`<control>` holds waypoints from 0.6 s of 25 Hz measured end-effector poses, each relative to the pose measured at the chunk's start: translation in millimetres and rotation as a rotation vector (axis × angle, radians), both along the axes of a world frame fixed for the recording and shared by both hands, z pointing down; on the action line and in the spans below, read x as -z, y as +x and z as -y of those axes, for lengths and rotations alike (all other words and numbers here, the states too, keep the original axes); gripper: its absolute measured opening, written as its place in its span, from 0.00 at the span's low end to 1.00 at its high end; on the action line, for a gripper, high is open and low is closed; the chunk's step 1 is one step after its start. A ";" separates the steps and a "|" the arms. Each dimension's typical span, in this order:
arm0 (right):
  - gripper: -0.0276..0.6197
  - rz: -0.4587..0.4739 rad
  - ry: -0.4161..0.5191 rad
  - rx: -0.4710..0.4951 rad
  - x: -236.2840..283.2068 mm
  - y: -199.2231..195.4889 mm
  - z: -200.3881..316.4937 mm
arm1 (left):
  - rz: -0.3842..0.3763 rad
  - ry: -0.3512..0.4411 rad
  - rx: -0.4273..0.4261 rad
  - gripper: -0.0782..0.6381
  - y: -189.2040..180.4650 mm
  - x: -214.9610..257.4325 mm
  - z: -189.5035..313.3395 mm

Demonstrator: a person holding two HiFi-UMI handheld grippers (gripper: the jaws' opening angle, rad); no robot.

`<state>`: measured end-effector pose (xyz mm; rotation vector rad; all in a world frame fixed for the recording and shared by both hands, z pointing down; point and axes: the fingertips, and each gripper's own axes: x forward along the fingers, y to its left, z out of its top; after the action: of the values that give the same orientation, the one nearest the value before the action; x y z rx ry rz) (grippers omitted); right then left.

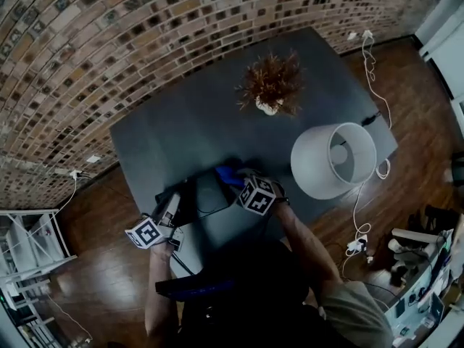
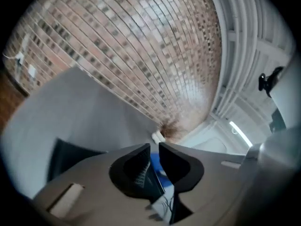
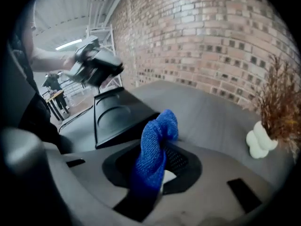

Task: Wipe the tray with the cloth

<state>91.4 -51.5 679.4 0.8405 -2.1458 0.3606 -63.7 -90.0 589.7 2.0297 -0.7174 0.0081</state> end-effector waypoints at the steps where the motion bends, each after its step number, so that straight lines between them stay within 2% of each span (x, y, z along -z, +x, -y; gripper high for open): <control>1: 0.20 0.020 0.061 0.015 8.5 -2.7 15.3 | 0.026 0.014 -0.087 0.22 24.5 -8.7 -19.2; 3: 0.20 -0.005 0.123 0.130 11.7 -13.5 30.9 | 0.181 0.050 -0.207 0.23 51.9 -38.7 -47.7; 5: 0.20 -0.069 0.122 0.300 6.4 -21.8 20.2 | 0.307 0.089 -0.219 0.23 56.4 -56.3 -54.8; 7: 0.20 -0.147 0.089 0.474 3.4 -23.7 -17.0 | 0.344 0.109 -0.181 0.25 54.9 -58.6 -47.3; 9: 0.20 -0.243 0.040 0.639 1.4 -23.8 -68.9 | 0.333 0.105 -0.147 0.25 52.7 -58.5 -42.0; 10: 0.20 -0.272 0.023 0.676 4.5 -23.0 -85.7 | 0.322 0.103 -0.134 0.25 51.5 -58.3 -41.1; 11: 0.20 -0.291 0.032 0.655 10.8 -20.5 -86.7 | 0.315 0.105 -0.123 0.25 50.4 -57.6 -40.1; 12: 0.20 -0.306 0.073 0.583 19.3 -16.4 -70.9 | 0.314 0.116 -0.112 0.25 49.2 -56.6 -38.5; 14: 0.20 -0.320 0.200 0.402 40.2 -12.4 -13.5 | 0.335 0.146 -0.093 0.23 46.2 -56.8 -33.9; 15: 0.20 -0.322 0.247 0.349 48.7 -16.1 12.9 | 0.352 0.156 -0.086 0.23 44.4 -58.4 -32.5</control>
<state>75.3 -64.4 630.6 0.5909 -2.0026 -0.2097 -19.2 -57.5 648.1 2.2349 -0.8696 0.3777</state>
